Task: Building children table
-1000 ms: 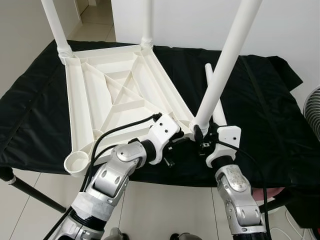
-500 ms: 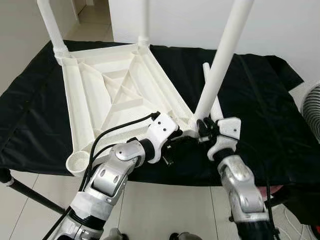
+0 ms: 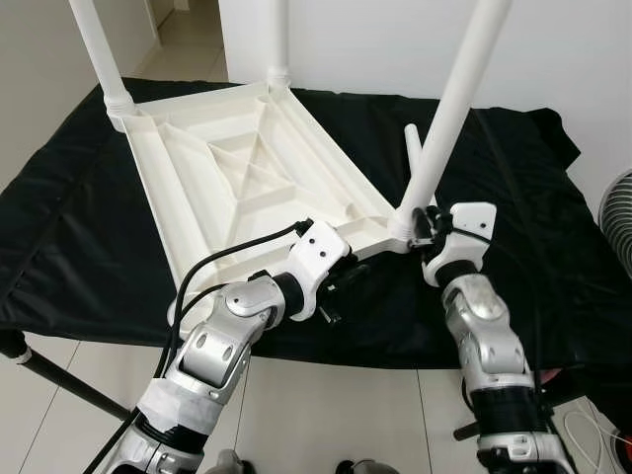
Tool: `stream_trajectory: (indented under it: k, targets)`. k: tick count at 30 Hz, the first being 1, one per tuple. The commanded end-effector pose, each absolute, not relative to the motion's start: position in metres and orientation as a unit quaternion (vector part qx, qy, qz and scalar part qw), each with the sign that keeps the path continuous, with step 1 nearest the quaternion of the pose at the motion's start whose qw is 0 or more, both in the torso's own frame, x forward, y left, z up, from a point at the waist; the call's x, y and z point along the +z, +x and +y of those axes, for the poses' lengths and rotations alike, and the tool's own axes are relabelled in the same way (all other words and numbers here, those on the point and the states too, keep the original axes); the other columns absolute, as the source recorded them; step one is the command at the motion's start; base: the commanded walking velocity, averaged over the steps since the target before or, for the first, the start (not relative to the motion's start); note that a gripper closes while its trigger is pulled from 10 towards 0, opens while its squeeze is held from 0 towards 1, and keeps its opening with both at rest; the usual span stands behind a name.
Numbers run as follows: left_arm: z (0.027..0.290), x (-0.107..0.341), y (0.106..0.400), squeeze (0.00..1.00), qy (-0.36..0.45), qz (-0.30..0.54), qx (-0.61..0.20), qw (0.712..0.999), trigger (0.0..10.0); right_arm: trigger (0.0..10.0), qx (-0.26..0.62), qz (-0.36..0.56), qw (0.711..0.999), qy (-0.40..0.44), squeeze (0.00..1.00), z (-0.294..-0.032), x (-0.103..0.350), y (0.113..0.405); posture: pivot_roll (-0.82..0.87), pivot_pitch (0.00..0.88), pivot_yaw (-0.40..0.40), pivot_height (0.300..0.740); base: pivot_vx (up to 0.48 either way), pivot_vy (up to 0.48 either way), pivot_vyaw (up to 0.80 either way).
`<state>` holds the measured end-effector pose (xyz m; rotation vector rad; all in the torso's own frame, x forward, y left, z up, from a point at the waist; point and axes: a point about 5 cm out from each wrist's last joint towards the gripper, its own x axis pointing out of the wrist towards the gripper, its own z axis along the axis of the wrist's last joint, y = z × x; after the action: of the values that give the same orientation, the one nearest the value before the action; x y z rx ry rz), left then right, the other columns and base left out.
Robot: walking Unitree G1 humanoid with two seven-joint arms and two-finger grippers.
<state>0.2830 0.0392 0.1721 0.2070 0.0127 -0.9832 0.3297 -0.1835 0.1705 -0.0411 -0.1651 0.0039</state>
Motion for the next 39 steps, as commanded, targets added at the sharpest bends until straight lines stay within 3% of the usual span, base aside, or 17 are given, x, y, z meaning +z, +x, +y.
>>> stream_trajectory:
  k: [1, 9, 15, 27, 28, 29, 30, 34, 35, 36, 37, 38, 39]
  targets:
    - [0.040, 0.173, 0.284, 0.00, 0.107, 0.007, -0.453, 0.885, 10.0, 10.0, -0.035, -0.090, 0.995, -0.012, 0.00, -0.199, 0.173, 0.331, -0.10, 0.090, -0.008, 0.740, 0.000, 0.000, 0.00]
    - [0.043, 0.172, 0.292, 0.00, 0.128, 0.007, -0.422, 0.897, 10.0, 10.0, 0.028, -0.121, 0.992, 0.007, 0.00, -0.175, 0.175, 0.318, -0.09, 0.092, -0.006, 0.740, 0.000, 0.000, 0.00]
    - [0.051, 0.177, 0.312, 0.00, 0.140, 0.002, -0.346, 0.928, 10.0, 10.0, 0.078, -0.129, 0.988, 0.041, 0.00, -0.148, 0.167, 0.299, -0.10, 0.097, 0.000, 0.740, 0.000, 0.000, 0.00]
    - [0.064, 0.175, 0.333, 0.00, 0.169, 0.027, -0.267, 0.948, 10.0, 10.0, 0.103, -0.129, 0.986, 0.039, 0.00, -0.143, 0.163, 0.287, -0.11, 0.098, 0.004, 0.740, 0.000, 0.000, 0.00]
    - [0.066, 0.174, 0.336, 0.06, 0.171, 0.033, -0.260, 0.950, 10.0, 10.0, 0.103, -0.129, 0.986, 0.039, 0.65, -0.143, 0.163, 0.286, -0.11, 0.098, 0.004, 0.740, 0.000, 0.000, 0.00]
    - [0.066, 0.174, 0.336, 0.06, 0.171, 0.033, -0.260, 0.950, 10.0, 10.0, 0.103, -0.129, 0.986, 0.039, 0.65, -0.143, 0.163, 0.286, -0.11, 0.098, 0.004, 0.740, 0.000, 0.000, 0.00]
    - [0.069, 0.172, 0.340, 1.00, 0.173, 0.044, -0.243, 0.954, 10.0, 10.0, 0.103, -0.131, 0.985, 0.038, 1.00, -0.144, 0.163, 0.284, -0.12, 0.101, 0.009, 0.740, 0.000, 0.000, 0.00]
    - [0.072, 0.170, 0.344, 1.00, 0.180, 0.052, -0.227, 0.956, 10.0, 10.0, 0.099, -0.131, 0.986, 0.038, 1.00, -0.145, 0.164, 0.283, -0.12, 0.101, 0.010, 0.740, 0.000, 0.000, 0.00]
    - [0.075, 0.169, 0.347, 1.00, 0.189, 0.061, -0.210, 0.957, 10.0, 10.0, 0.096, -0.130, 0.986, 0.037, 0.92, -0.145, 0.164, 0.282, -0.13, 0.099, 0.016, 0.740, 0.000, 0.000, 0.00]
    - [0.075, 0.169, 0.347, 1.00, 0.189, 0.061, -0.210, 0.957, 10.0, 10.0, 0.096, -0.130, 0.986, 0.037, 0.92, -0.145, 0.164, 0.282, -0.13, 0.099, 0.016, 0.740, 0.000, 0.000, 0.00]
    - [0.077, 0.167, 0.350, 0.86, 0.205, 0.065, -0.194, 0.957, 10.0, 10.0, 0.090, -0.130, 0.987, 0.036, 0.00, -0.146, 0.163, 0.282, -0.13, 0.097, 0.021, 0.740, 0.000, 0.000, 0.00]
    - [0.077, 0.167, 0.350, 0.86, 0.205, 0.065, -0.194, 0.957, 10.0, 10.0, 0.090, -0.130, 0.987, 0.036, 0.00, -0.146, 0.163, 0.282, -0.13, 0.097, 0.021, 0.740, 0.000, 0.000, 0.00]
    - [0.078, 0.166, 0.353, 0.00, 0.215, 0.070, -0.183, 0.957, 10.0, 10.0, 0.085, -0.130, 0.987, 0.037, 0.00, -0.147, 0.163, 0.282, -0.14, 0.096, 0.024, 0.740, 0.000, 0.000, 0.00]
